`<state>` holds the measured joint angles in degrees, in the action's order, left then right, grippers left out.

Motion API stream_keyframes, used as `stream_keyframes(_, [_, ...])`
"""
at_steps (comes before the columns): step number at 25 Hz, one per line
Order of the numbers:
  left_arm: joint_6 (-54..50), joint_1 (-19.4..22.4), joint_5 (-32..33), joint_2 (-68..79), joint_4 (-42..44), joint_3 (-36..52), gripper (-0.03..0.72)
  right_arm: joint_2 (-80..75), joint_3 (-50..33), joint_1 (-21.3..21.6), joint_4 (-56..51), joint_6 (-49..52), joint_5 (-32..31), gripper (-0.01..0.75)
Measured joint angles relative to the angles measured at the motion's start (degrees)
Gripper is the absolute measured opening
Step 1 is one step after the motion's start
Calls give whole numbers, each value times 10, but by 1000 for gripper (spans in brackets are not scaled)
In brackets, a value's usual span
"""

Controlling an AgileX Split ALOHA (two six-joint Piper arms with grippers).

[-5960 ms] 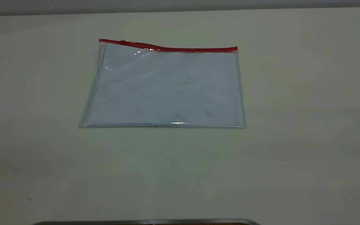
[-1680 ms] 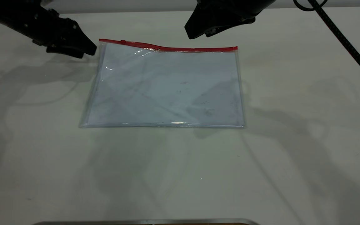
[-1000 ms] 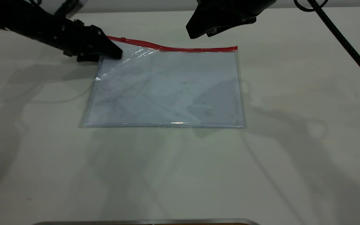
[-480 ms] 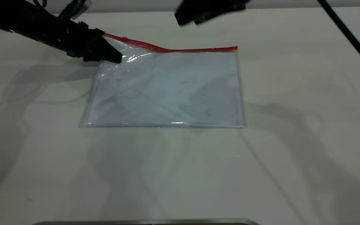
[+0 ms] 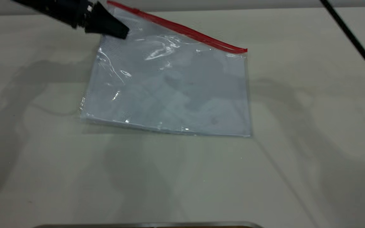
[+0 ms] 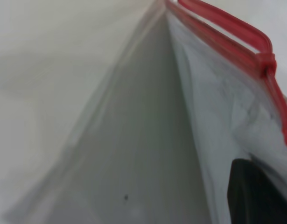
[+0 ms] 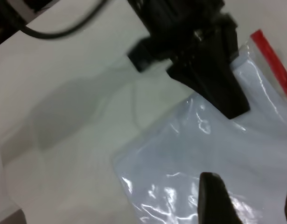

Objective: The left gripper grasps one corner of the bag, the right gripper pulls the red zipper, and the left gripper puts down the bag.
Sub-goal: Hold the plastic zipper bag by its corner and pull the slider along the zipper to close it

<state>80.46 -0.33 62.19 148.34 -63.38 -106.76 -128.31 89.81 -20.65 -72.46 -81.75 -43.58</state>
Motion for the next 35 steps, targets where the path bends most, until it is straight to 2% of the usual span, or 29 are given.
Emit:
stream_keyframes(6, [1, -30, 11, -36, 136, 0, 53, -52, 54, 0, 1, -6, -13, 402])
stream_keyframes(15, [21, -63, 12, -37, 215, 0, 53, -91, 64, 0, -4, -47, -26, 402])
stream_keyframes(28, [128, -95, -48, -37, 225, 0, 53, -167, 109, 0, -74, -85, -23, 402])
stream_keyframes(35, [139, -102, -69, -37, 221, 0, 53, -195, 128, 0, -89, -87, -24, 402])
